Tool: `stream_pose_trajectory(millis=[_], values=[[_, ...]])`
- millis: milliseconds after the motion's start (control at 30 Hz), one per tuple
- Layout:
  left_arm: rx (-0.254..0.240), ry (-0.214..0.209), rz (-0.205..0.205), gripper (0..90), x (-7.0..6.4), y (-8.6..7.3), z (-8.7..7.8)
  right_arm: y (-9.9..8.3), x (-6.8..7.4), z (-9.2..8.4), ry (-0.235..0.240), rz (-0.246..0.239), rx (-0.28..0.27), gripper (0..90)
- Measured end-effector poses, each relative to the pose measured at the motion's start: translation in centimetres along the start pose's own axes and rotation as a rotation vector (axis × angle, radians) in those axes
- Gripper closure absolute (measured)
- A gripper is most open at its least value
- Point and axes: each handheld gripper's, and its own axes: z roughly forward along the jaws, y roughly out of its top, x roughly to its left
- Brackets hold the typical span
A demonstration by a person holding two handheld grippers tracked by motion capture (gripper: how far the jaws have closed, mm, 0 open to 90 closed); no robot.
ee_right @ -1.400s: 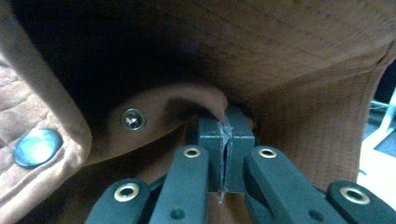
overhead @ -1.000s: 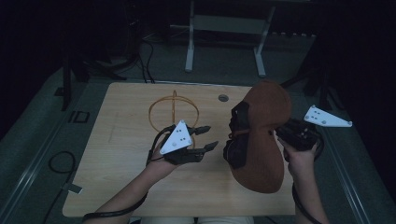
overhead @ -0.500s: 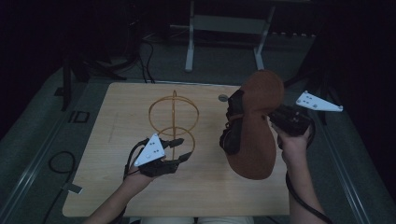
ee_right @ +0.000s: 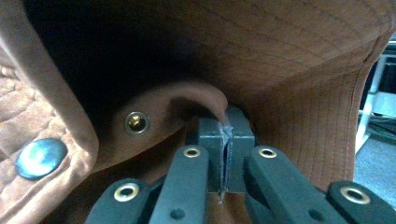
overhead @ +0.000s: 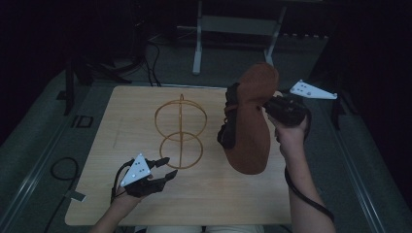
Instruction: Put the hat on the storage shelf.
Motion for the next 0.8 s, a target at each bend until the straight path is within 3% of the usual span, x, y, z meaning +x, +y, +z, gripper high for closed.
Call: stream_pose_trajectory(millis=[300, 400, 533, 800], values=[[0.031, 0.083, -0.065, 46.3, 1.4, -4.0, -1.8, 1.8, 0.5, 2.7, 0.006, -0.015, 0.002, 88.4], [0.038, 0.102, -0.094, 34.9, 1.9, -4.5, -2.3, 2.3, 0.8, 3.8, 0.011, -0.014, 0.007, 88.4], [0.069, 0.135, -0.106, 12.2, 2.5, -5.2, -2.7, 2.8, 1.3, 5.6, 0.025, -0.012, 0.020, 88.4], [0.069, 0.218, -0.139, 10.0, 3.7, -6.7, -3.9, 2.9, 3.2, 9.9, 0.072, -0.028, 0.095, 88.3]])
